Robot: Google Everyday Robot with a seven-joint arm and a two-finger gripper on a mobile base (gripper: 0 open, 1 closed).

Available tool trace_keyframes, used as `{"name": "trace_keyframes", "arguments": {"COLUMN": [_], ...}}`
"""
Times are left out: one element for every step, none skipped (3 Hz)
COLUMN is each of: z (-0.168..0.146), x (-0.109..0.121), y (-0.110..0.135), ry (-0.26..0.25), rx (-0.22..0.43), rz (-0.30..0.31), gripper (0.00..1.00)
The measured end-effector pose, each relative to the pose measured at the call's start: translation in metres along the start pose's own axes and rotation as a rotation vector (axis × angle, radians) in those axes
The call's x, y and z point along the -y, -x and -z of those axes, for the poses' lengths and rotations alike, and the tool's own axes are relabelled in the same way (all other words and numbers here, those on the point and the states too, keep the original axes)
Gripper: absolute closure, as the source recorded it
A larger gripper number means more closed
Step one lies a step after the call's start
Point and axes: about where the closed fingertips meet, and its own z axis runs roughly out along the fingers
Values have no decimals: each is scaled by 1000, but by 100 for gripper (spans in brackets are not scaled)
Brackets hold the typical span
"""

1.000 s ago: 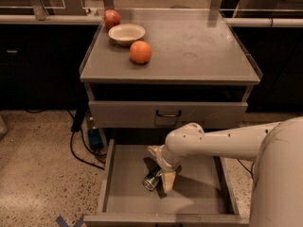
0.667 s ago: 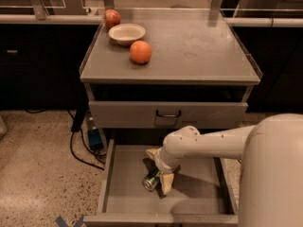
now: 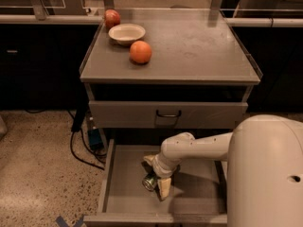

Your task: Pick green can from middle drawer and place on counter

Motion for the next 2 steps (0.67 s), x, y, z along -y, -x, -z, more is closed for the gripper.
{"name": "trace_keyframes", "arguments": {"z": [-12,-12], "x": [-2,-2], "y": [0,0], "ry": [16,16], "rx": [14,14], "rz": [0,0], "gripper": [0,20]}}
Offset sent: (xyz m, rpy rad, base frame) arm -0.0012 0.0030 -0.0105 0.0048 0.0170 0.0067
